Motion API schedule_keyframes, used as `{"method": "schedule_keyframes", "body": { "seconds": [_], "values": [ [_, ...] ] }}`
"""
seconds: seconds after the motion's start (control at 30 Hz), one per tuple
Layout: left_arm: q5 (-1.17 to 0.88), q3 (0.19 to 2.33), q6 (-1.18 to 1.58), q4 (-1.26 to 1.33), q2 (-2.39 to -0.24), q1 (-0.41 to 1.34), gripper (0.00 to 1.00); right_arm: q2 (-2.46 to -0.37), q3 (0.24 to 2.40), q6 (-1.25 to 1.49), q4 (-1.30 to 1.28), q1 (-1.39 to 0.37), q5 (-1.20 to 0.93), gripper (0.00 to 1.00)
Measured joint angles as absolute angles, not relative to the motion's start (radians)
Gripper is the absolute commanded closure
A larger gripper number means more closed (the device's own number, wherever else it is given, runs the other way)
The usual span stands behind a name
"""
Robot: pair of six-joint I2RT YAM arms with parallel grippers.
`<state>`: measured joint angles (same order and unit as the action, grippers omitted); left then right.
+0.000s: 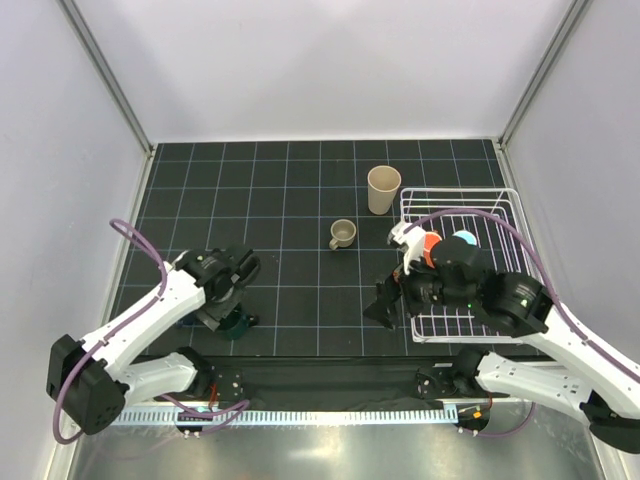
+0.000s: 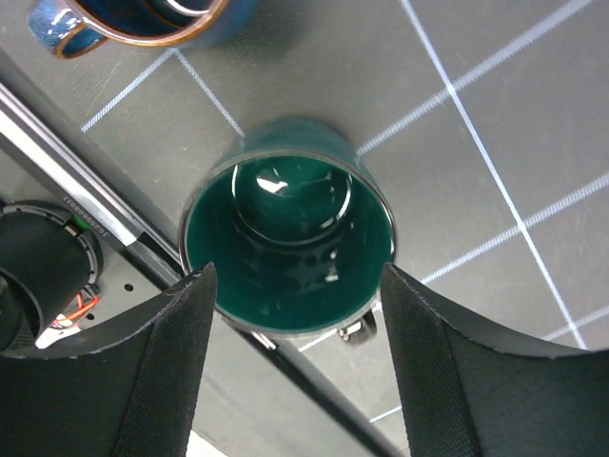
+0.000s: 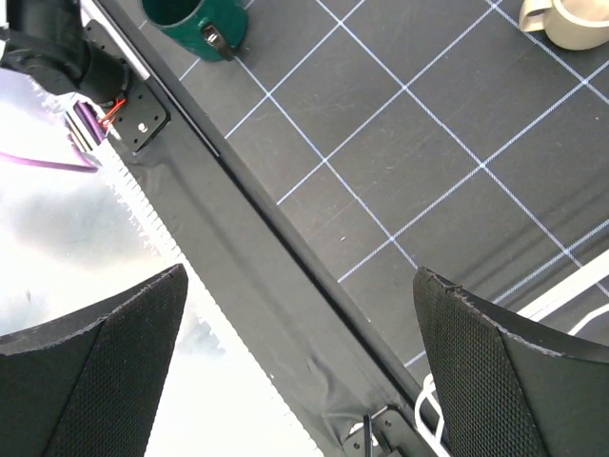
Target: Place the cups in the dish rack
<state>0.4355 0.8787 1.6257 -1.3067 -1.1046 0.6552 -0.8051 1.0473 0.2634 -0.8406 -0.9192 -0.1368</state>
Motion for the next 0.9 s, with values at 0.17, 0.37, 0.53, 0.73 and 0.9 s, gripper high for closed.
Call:
{"method": "schedule_keyframes", "body": {
  "seconds": [0.17, 0.37, 0.53, 0.73, 0.9],
  "values": [
    [0.402, 0.845, 1.625, -1.262, -1.129, 0.574, 0.39, -0.762, 1.047, 0.260, -0.870, -0.919, -0.136, 0.00],
    [0.363, 0.825, 1.610, -1.206, -1.170, 0.534, 0.54, -0.752, 1.035, 0.261, -0.882, -0.919, -0.133, 0.00],
    [0.333, 0.825, 1.615, -1.206, -1.175, 0.534, 0.56, -0.760, 1.029, 0.262, -0.887, -0.919, -0.133, 0.00],
    [0.318, 0.826, 1.617, -1.222, -1.080, 0.534, 0.54, -0.791, 1.029, 0.263, -0.886, -0.919, -0.133, 0.00],
    [0.333, 0.834, 1.613, -1.226, -0.958, 0.534, 0.37, -0.819, 1.029, 0.265, -0.883, -0.919, -0.134, 0.00]
  ]
}}
